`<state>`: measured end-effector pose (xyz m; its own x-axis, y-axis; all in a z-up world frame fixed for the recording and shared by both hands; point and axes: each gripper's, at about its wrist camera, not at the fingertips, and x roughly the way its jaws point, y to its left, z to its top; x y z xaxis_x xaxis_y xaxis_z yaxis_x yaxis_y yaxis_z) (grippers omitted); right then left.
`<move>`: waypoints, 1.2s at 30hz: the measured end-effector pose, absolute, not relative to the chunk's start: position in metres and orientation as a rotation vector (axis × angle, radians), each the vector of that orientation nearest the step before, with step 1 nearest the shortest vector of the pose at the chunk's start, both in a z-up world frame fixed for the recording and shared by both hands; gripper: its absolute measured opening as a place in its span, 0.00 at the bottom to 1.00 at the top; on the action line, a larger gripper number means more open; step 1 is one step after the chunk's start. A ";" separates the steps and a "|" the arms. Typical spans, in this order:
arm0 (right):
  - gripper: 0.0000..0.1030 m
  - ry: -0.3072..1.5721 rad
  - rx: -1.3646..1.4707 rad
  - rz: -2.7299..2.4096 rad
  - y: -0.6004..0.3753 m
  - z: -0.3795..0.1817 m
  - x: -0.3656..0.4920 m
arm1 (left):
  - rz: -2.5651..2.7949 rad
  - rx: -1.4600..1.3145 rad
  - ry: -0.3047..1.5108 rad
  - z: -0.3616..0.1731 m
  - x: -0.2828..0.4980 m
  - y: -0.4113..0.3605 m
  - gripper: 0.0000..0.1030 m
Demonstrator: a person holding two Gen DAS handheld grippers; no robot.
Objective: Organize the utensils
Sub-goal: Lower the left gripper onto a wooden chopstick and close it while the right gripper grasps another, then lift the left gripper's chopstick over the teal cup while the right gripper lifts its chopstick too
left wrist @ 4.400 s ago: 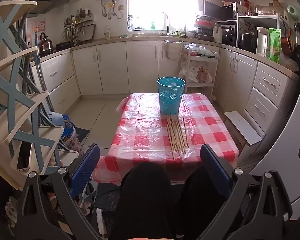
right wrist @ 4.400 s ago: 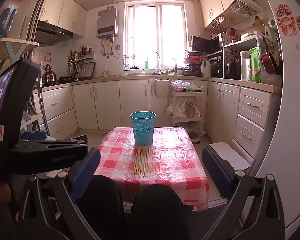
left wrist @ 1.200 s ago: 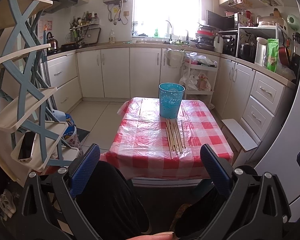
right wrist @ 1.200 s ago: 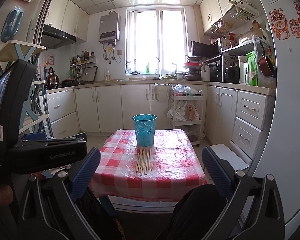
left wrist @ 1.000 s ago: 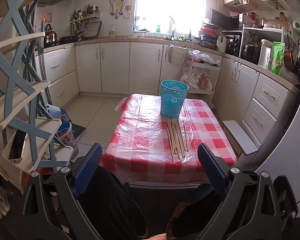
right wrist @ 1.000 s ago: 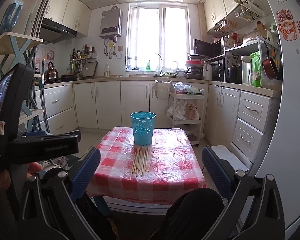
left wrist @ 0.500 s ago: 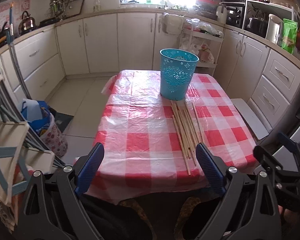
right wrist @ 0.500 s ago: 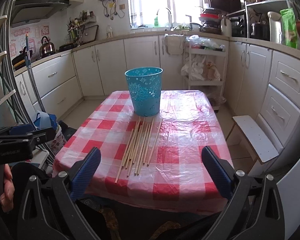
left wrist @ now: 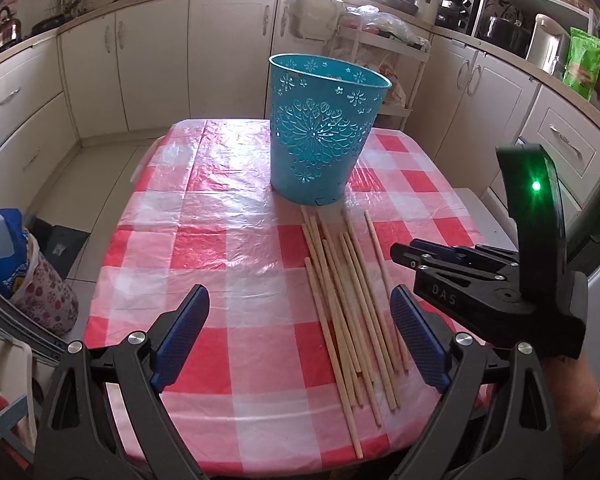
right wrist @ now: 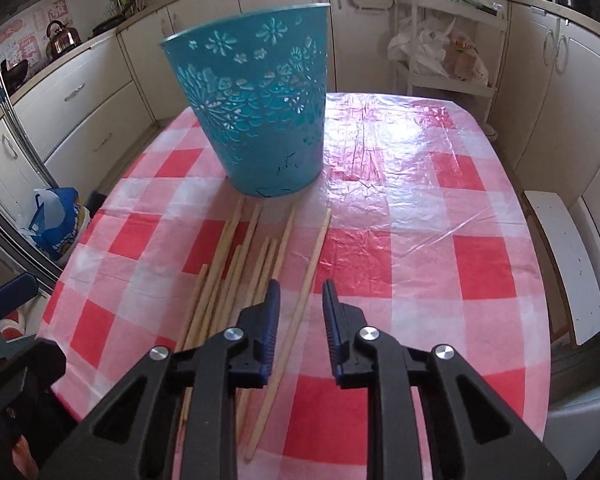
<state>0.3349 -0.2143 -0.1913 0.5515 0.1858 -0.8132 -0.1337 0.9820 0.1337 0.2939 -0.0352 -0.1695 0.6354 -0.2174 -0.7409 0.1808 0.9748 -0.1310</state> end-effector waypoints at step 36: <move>0.06 1.022 0.213 0.254 -0.258 -0.205 0.371 | -0.426 -0.127 1.000 -0.219 0.389 -0.044 0.05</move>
